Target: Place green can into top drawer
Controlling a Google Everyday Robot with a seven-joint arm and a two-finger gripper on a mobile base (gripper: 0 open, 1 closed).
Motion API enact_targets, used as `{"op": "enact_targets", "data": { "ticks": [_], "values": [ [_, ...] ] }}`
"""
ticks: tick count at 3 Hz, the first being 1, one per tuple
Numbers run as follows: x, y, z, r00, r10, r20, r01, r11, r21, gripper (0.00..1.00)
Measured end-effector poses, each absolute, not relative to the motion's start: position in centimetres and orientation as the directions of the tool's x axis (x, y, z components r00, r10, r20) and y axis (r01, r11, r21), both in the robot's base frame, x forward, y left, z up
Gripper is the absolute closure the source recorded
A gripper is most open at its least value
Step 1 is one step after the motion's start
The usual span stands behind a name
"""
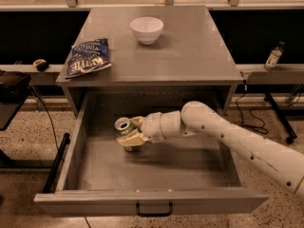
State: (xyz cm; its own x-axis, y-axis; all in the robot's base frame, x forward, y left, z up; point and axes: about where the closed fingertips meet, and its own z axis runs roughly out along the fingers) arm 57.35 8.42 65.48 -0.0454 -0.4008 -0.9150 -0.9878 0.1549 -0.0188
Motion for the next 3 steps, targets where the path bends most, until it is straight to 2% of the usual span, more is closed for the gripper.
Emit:
{"op": "enact_targets", "data": {
  "ticks": [1,2,3],
  "values": [
    [57.3,8.4,65.5,-0.045,-0.401,-0.915,-0.988,0.155,-0.019,0.15],
    [57.2,8.4,65.6,-0.042,-0.399,-0.916,-0.989,0.148,-0.019,0.0],
    [53.1,2.4,70.5,-0.028,-0.411,-0.911,-0.989,0.141,-0.033,0.0]
  ]
}}
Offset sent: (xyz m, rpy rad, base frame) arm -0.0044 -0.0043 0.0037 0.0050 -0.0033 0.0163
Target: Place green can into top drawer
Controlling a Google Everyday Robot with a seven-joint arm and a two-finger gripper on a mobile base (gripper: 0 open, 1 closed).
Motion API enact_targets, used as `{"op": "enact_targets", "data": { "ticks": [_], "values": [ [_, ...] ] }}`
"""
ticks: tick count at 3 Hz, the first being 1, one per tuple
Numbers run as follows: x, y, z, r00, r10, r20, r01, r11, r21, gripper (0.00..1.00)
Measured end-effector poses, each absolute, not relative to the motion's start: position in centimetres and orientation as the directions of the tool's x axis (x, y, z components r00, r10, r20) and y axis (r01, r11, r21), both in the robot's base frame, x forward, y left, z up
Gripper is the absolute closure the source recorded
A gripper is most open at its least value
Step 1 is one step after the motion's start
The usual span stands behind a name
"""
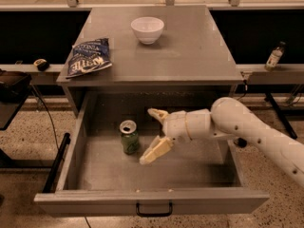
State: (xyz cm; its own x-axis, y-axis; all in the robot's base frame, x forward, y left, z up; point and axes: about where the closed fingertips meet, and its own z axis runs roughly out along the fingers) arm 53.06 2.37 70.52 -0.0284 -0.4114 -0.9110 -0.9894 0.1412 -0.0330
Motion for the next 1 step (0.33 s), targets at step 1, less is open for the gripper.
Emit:
{"op": "enact_targets", "data": {
  "ticks": [1],
  "values": [
    [52.77,-0.24,70.75,-0.047,-0.405,-0.913,-0.982,0.184,-0.031,0.0]
  ]
}}
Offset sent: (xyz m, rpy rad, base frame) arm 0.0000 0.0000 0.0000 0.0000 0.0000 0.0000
